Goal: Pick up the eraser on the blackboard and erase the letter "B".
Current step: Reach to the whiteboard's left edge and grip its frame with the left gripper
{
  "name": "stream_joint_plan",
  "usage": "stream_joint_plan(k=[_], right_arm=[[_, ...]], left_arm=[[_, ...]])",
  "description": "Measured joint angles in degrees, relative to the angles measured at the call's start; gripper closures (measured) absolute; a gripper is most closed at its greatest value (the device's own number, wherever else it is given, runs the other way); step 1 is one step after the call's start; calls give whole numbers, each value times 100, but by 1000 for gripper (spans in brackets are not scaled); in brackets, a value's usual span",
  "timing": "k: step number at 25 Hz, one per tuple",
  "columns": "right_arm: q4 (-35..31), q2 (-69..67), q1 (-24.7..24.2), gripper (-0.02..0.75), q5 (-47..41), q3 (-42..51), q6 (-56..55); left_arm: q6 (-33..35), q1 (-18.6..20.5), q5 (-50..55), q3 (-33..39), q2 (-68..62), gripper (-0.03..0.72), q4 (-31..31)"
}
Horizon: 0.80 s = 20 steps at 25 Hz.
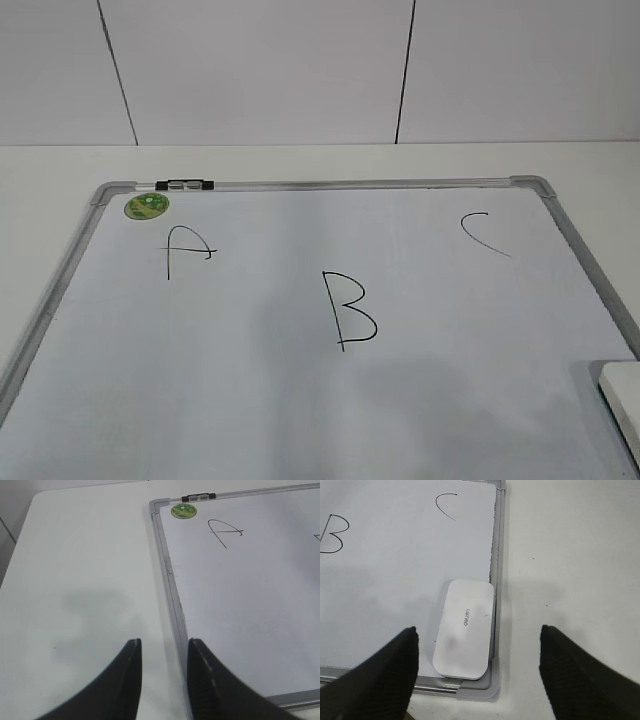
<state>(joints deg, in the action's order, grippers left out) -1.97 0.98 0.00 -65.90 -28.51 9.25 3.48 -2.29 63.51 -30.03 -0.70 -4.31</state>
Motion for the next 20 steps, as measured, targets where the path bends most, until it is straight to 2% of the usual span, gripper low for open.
stream_joint_plan(k=[20], right_arm=[[-37, -98, 0, 157, -170, -57, -62]], left_arm=[[0, 0, 0, 0, 0, 452, 0]])
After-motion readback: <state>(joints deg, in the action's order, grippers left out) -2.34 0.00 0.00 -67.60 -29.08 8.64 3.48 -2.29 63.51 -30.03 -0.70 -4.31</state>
